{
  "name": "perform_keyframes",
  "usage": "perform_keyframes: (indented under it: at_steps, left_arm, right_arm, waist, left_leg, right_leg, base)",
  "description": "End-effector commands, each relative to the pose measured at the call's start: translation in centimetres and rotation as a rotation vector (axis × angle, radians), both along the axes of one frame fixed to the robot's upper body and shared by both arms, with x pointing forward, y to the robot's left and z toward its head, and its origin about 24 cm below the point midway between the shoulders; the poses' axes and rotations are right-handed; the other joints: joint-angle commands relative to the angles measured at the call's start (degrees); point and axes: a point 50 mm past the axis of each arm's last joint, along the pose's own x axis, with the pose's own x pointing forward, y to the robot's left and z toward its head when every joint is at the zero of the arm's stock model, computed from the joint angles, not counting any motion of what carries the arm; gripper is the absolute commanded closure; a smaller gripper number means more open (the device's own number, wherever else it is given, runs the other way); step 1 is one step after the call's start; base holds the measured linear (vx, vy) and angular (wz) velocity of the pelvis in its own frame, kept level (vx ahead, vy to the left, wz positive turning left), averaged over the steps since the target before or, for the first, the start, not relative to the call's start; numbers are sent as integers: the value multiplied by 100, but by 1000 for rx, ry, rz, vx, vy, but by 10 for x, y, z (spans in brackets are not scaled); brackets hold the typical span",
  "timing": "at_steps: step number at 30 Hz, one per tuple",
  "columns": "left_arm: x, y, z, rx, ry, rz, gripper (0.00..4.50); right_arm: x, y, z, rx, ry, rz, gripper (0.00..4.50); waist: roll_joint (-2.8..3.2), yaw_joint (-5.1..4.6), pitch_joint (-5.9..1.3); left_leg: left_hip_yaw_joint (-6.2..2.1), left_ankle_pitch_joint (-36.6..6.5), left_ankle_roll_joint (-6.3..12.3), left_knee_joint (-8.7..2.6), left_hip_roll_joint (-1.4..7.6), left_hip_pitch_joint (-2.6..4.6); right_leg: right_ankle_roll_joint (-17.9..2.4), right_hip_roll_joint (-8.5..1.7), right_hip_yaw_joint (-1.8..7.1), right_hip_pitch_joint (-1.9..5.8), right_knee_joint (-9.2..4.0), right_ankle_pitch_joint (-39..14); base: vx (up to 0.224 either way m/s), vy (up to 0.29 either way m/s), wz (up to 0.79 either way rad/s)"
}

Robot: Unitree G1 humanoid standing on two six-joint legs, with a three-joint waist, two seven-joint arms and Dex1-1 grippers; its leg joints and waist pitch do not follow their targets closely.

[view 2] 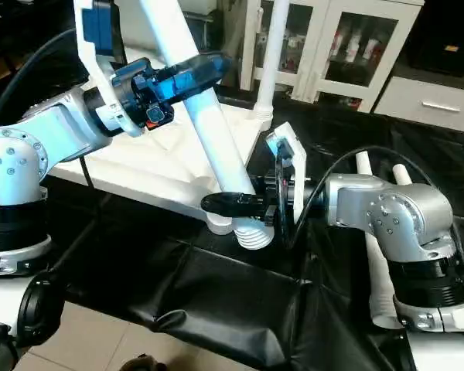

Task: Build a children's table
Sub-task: Pick table leg

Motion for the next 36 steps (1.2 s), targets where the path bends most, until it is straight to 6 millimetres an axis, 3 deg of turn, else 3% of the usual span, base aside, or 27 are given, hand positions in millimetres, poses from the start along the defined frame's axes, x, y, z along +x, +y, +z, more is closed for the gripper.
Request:
perform_keyframes:
  at_steps: [1, 11, 20, 22, 26, 30, 36]
  left_arm:
    - [-8, -2, 13, -36, -60, -50, 276]
    - [-7, 0, 13, -53, -49, -37, 277]
    - [-6, 0, 11, -46, -34, -10, 277]
    - [4, 2, 9, -68, 47, 53, 221]
    - [6, 3, 8, -76, 72, 64, 171]
    - [8, 2, 3, -79, 108, 97, 142]
    - [19, 2, -8, -30, 162, 224, 90]
  right_arm:
    - [4, -5, 6, 15, -8, -46, 104]
    - [5, -5, 4, 44, 17, -61, 185]
    - [8, -4, 7, 66, 6, -93, 209]
    - [11, -4, 9, 78, -13, -121, 209]
    - [15, -4, 12, 112, -24, -151, 222]
    - [20, -4, 16, 137, -42, -200, 232]
    - [22, 0, 19, 94, -110, -245, 247]
  waist:
    - [-25, 25, -421]
    - [-21, 35, -423]
    - [-23, 34, -431]
    - [-19, 28, -423]
    - [-24, 42, -434]
    - [-34, 34, -441]
    - [-24, 43, -432]
  left_leg:
    - [16, -640, -206, -356, 39, 73]
    - [12, -635, -238, -361, 35, 70]
    - [15, -580, -223, -352, 33, 69]
    - [16, -633, -255, -350, 31, 69]
    - [14, -608, -265, -352, 26, 69]
    - [13, -525, -261, -348, 25, 64]
    - [13, -559, -280, -355, 27, 63]
  right_leg:
    - [-1220, -247, 165, 326, -357, -361]
    - [-1183, -250, 161, 329, -354, -393]
    - [-1202, -249, 163, 328, -342, -308]
    - [-1221, -244, 163, 319, -347, -320]
    - [-1149, -251, 162, 328, -353, -424]
    - [-1190, -244, 155, 331, -338, -235]
    - [-1066, -250, 161, 331, -358, -368]
  base:
    - [0, 0, 0]
    - [0, 0, 0]
    - [0, 0, 0]
    - [0, 0, 0]
    - [0, 0, 0]
    - [0, 0, 0]
    - [0, 0, 0]
